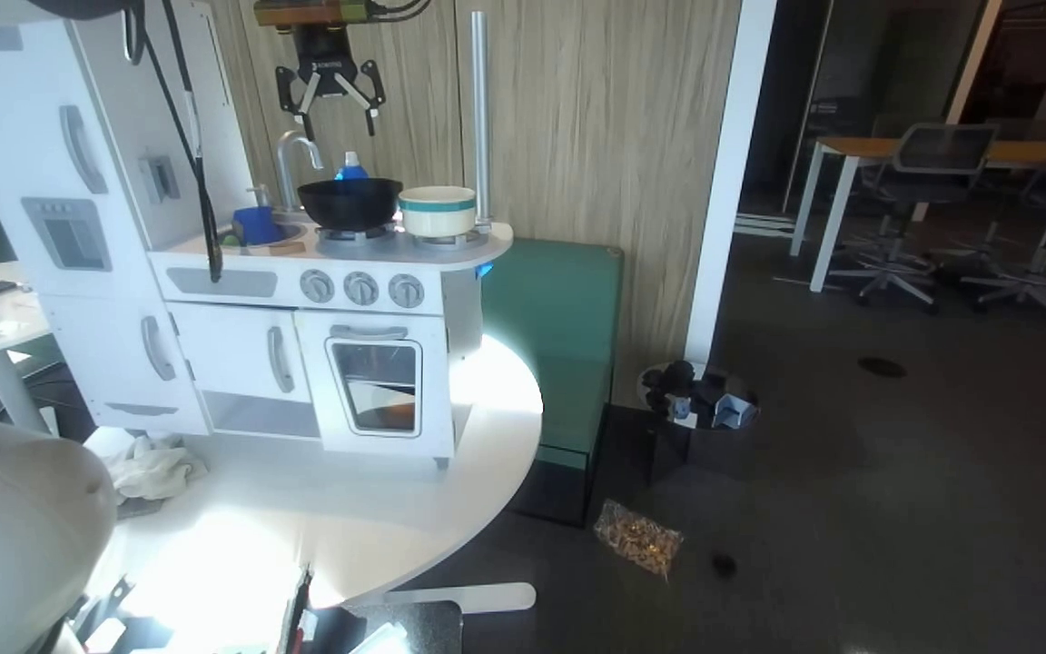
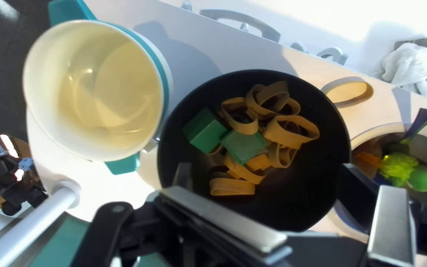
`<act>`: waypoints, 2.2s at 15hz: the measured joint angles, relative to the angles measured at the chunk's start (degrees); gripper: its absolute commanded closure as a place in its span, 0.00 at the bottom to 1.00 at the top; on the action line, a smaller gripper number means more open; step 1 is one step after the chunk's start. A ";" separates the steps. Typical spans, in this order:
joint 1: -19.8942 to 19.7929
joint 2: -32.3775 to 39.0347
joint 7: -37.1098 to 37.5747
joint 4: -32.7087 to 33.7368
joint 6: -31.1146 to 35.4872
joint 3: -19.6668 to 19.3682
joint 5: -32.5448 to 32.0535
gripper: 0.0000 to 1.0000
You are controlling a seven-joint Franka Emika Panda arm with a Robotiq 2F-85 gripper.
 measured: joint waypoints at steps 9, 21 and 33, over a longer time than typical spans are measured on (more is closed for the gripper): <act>5.86 -3.85 -14.66 -10.71 1.41 7.65 -0.41 0.00; 5.85 0.81 -37.00 -14.97 7.53 8.61 -2.70 0.00; 6.83 2.45 -40.99 -16.27 7.47 9.58 -2.49 0.66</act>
